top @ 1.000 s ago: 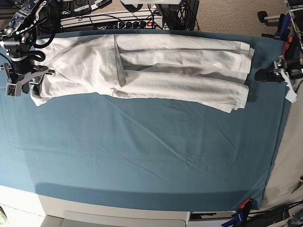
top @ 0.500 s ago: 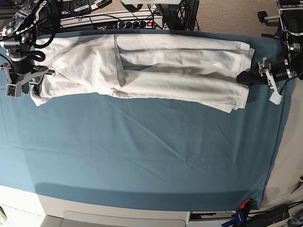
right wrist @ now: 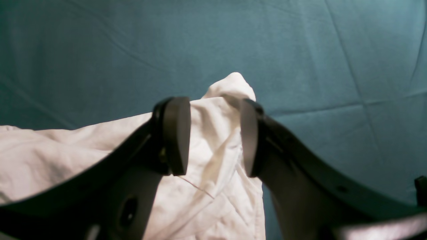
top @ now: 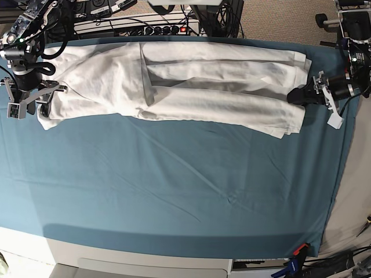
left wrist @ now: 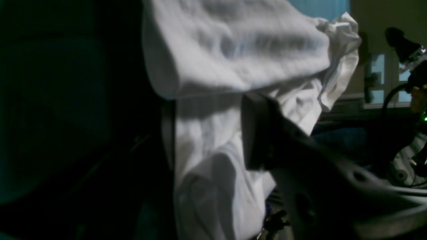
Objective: Fold the T-shirt properly
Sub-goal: 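Move the left gripper down and grasp the shirt's other end, then lift the grasped end with the left gripper and fold it toward the right gripper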
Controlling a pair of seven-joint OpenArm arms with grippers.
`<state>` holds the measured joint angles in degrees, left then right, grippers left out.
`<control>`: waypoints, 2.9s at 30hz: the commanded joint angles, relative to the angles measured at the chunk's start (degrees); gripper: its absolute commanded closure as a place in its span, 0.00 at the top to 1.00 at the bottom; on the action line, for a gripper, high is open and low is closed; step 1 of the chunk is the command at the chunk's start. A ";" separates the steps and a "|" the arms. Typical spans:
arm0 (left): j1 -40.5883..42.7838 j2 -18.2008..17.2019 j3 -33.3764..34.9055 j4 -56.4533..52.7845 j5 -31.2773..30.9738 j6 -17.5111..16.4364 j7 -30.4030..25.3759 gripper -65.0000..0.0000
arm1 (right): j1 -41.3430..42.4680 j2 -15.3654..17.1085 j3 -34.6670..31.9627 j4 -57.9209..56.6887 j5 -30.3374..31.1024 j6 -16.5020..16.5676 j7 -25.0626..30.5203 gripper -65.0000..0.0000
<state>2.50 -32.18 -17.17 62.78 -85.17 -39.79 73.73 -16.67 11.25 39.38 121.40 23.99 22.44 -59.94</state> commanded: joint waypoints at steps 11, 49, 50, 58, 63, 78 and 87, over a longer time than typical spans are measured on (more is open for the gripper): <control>0.35 1.51 0.92 -0.31 0.17 -0.21 1.16 0.01 | 0.31 0.79 0.35 0.83 0.37 0.02 1.51 0.38; 0.31 1.51 0.92 1.31 0.17 -0.21 0.07 0.00 | 4.28 0.70 0.37 -14.58 9.88 2.32 1.64 0.38; 0.33 1.51 0.92 1.57 0.17 -0.21 0.11 0.00 | 4.44 0.68 0.37 -14.58 9.88 2.32 1.62 0.38; 0.37 1.55 0.92 11.58 0.55 -0.21 0.31 0.00 | 4.44 0.68 0.37 -14.58 9.86 2.32 1.62 0.38; 0.55 1.99 0.92 18.36 3.91 -0.21 -0.15 0.00 | 4.44 0.68 0.37 -14.58 9.81 2.29 1.64 0.38; 6.08 8.85 0.94 34.40 6.27 -0.21 -1.79 0.00 | 4.44 0.68 0.39 -14.60 4.11 1.05 3.10 0.38; 6.36 13.75 2.21 41.00 13.64 -0.21 -6.60 0.00 | 4.44 0.70 0.39 -14.60 0.09 0.39 4.94 0.38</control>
<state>9.50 -18.20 -14.94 102.78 -69.84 -39.68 68.55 -12.56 11.11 39.38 105.84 23.73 22.70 -56.58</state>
